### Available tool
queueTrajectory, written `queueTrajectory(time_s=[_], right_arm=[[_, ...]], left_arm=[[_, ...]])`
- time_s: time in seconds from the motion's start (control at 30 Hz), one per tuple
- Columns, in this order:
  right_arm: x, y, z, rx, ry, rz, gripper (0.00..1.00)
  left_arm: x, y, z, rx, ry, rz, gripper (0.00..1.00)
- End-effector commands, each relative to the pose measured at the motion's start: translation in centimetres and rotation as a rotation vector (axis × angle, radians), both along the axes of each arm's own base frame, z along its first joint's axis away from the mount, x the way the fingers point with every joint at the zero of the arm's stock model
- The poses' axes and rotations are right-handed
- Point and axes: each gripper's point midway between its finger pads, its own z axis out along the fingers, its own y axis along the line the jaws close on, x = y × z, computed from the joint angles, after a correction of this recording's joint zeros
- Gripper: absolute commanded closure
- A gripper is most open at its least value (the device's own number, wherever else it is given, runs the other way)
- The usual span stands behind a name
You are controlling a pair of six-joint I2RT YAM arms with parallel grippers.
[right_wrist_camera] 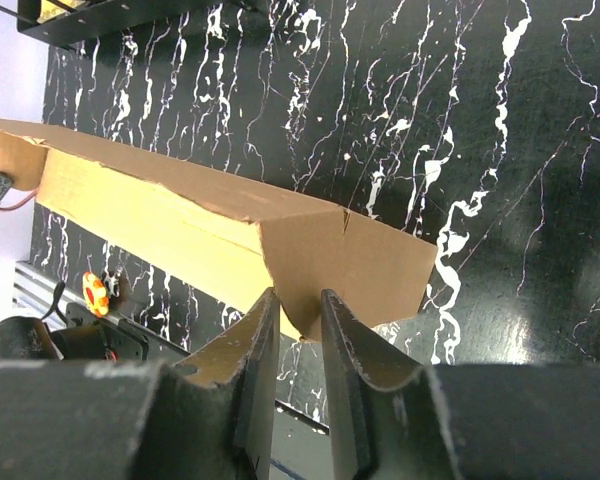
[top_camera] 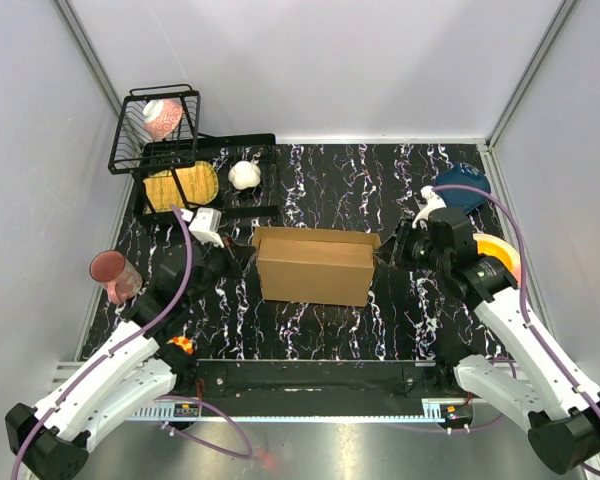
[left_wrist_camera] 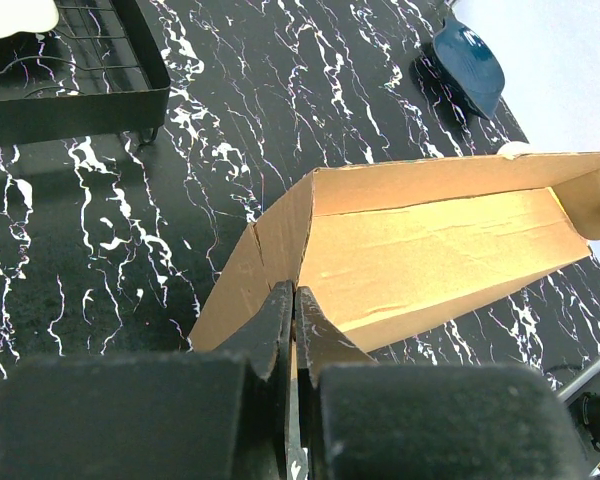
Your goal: Fold the paper box
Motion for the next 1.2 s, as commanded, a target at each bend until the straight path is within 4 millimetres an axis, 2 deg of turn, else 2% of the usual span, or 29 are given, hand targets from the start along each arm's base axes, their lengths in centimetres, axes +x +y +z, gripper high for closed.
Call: queueTrajectory(time_s=[0.0, 0.17, 0.33, 0.47, 0.97, 1.17], right_arm=[[0.3, 0.1, -0.7, -0.048, -0.01, 0.009, 0.71], [0.6, 0.2, -1.1, -0.068, -0.011, 0.001, 0.75], [0.8, 0.3, -0.7, -0.058, -0.018, -0.007, 0.9], [0.9, 0.6, 0.3, -0.024, -0.032, -0.012, 1.0], [0.3, 2.1, 3.5, 0.135, -0.02, -0.012, 1.0], [0.0, 2.2, 4.7, 0.164, -0.027, -0.016, 1.0]], left_arm=[[0.2, 0.0, 2.4, -0.041, -0.063, 0.007, 1.0], [0.1, -0.1, 2.5, -0.046, -0.064, 0.003, 1.0], [0.0, -0.1, 2.6, -0.048, -0.064, 0.0, 1.0], [0.0, -0.1, 2.6, -0.051, -0.07, -0.002, 1.0], [0.4, 0.7, 2.1, -0.027, -0.113, 0.062, 1.0], [0.2, 0.8, 1.1, -0.007, -0.111, 0.081, 1.0]])
